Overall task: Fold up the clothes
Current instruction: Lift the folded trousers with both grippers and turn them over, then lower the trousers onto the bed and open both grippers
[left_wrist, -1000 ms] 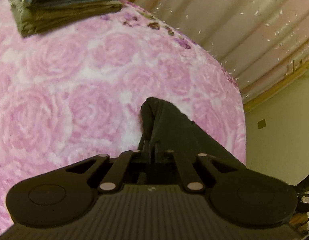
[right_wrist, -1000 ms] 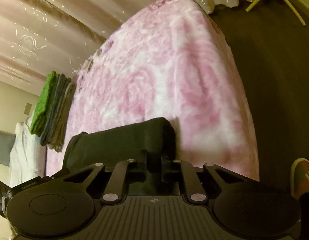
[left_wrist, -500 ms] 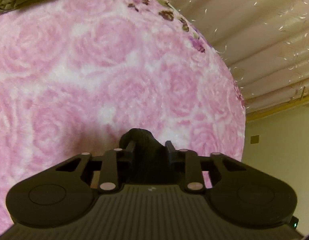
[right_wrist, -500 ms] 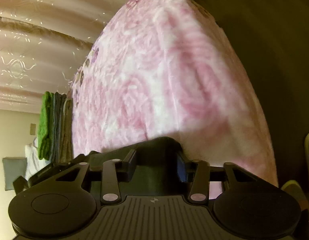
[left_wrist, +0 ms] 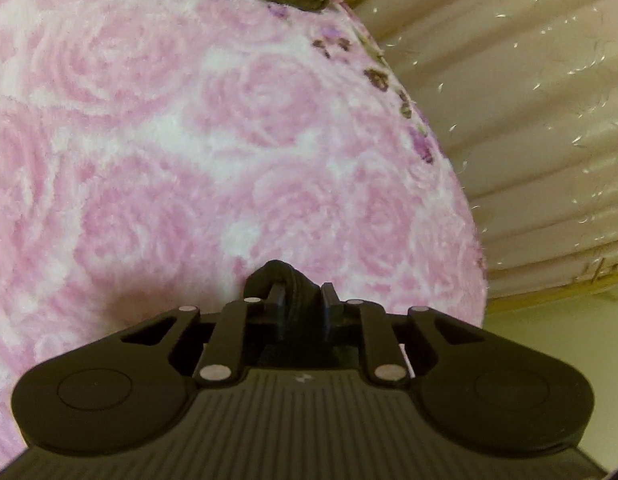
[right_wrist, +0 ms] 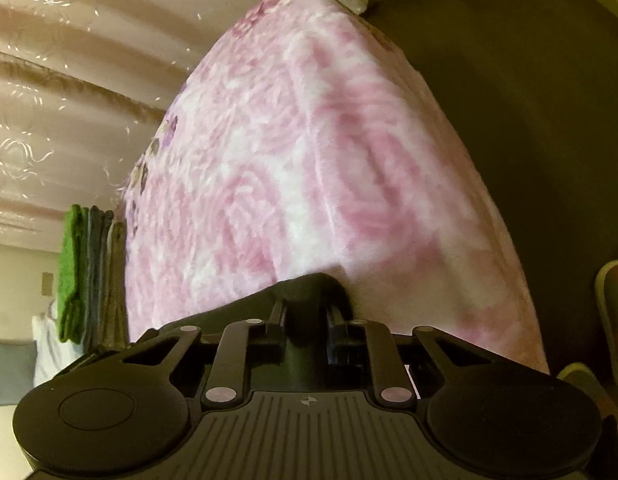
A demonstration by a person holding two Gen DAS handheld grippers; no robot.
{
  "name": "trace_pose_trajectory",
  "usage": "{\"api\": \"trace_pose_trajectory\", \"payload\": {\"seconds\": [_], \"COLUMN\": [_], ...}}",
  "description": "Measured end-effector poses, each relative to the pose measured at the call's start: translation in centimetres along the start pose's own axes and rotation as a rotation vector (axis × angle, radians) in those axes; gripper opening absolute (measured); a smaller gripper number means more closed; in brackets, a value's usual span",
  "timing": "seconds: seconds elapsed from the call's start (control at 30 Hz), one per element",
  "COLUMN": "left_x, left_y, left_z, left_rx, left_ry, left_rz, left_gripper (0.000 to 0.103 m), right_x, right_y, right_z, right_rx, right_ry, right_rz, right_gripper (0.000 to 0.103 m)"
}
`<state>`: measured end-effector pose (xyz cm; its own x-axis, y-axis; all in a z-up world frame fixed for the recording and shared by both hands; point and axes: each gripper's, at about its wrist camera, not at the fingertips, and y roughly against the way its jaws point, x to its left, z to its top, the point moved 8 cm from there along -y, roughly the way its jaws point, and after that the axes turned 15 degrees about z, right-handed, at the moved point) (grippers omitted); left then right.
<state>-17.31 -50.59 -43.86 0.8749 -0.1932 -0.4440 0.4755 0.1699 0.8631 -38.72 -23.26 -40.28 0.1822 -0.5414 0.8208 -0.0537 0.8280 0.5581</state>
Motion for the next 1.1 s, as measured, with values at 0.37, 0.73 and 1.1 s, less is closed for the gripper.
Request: {"api": "trace_pose_trajectory", "payload": {"seconds": [0.37, 0.73, 1.1], "left_x": [4.3, 2.6, 3.6], "left_y": [6.9, 11.8, 11.9], "left_z": [-8.9, -9.9, -15.7], "left_rx": [0.068, -0.19, -0.119], "left_ry": [-0.329, -0.523, -0.568], "left_rz": [0.091, 0.326, 0.324], "left_gripper": [0.004, 0.009, 0.008], "right_x": [0.2, 5.4, 5.5], "right_y": [2.7, 4.5, 2.9], "right_z": [-4.1, -6.5, -16.6], "right_rx": [0.134, 0.14, 0.453], "right_ry": [0.085, 0.653, 1.118], "right_rz": [0.073, -0.174, -0.145], "right_gripper": [0.049, 0.036, 0.036]}}
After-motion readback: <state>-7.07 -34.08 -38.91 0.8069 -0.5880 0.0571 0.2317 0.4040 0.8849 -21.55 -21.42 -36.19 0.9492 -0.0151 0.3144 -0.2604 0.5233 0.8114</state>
